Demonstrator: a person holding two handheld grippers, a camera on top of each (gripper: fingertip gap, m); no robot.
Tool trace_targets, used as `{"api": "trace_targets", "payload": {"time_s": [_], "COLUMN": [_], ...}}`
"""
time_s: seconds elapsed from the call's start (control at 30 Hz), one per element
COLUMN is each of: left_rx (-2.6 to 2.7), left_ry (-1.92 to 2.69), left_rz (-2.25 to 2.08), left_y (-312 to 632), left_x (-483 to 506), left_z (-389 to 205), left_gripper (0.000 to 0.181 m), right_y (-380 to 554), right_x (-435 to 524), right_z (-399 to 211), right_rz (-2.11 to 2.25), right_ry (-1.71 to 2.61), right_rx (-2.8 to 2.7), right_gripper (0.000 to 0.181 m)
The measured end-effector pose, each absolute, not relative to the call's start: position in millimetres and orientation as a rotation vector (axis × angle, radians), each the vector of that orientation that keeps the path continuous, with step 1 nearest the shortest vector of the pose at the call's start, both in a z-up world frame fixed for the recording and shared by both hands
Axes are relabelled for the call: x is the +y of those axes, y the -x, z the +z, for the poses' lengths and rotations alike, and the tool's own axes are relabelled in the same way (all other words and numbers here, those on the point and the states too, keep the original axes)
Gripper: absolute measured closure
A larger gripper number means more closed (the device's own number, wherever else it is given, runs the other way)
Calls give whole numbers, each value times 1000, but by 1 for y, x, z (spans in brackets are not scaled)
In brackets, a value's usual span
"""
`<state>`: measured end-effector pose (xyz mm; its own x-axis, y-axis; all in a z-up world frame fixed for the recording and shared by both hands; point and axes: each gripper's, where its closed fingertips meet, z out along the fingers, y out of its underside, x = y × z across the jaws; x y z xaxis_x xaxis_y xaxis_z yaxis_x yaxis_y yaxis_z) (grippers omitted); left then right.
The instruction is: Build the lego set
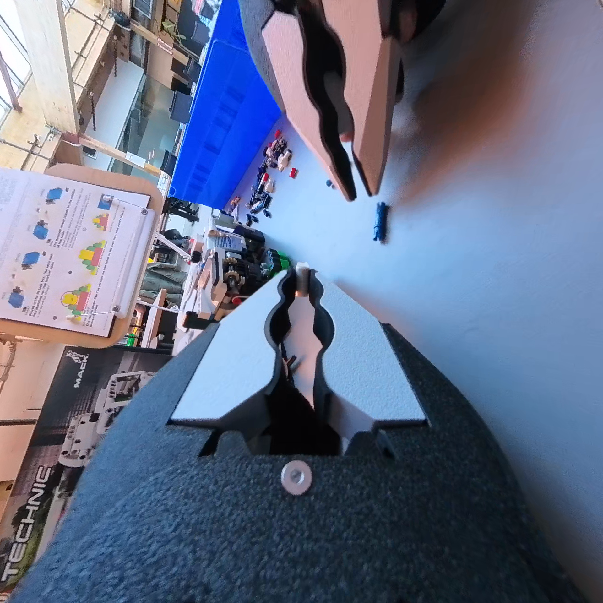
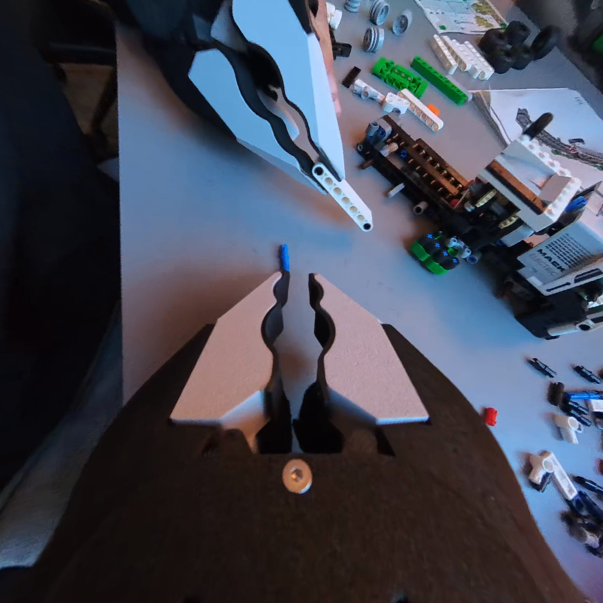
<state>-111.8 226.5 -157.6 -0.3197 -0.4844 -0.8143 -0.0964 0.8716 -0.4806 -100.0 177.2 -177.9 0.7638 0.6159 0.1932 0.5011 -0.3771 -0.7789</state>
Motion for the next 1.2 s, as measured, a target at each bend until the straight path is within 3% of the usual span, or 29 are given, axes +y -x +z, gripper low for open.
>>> {"api": "trace_targets", "payload": {"time_s": [0.63,0.73,1.07,1.2], "left_rx": [1922,1922,1924,1904], "left_ry": [452,456,461,510], "left_rz": [-409,-414,-418,-455], "left_y": [113,112,113,111], "left_x": [229,229,229,233], "left_z": [-167,-167,-167,-162], "left_gripper": [175,175,175,175], "right_y": [127,128,129,117], "right_x": [196,199,199,210], "right_z": [-190,-190,-189,-162], "right_rz": [375,325,200,-151], "right_ry": [2145,2123,2112,2063], "right_rx": [-902,-933,-977,-1086], "right_gripper": [162,175,178,178]}}
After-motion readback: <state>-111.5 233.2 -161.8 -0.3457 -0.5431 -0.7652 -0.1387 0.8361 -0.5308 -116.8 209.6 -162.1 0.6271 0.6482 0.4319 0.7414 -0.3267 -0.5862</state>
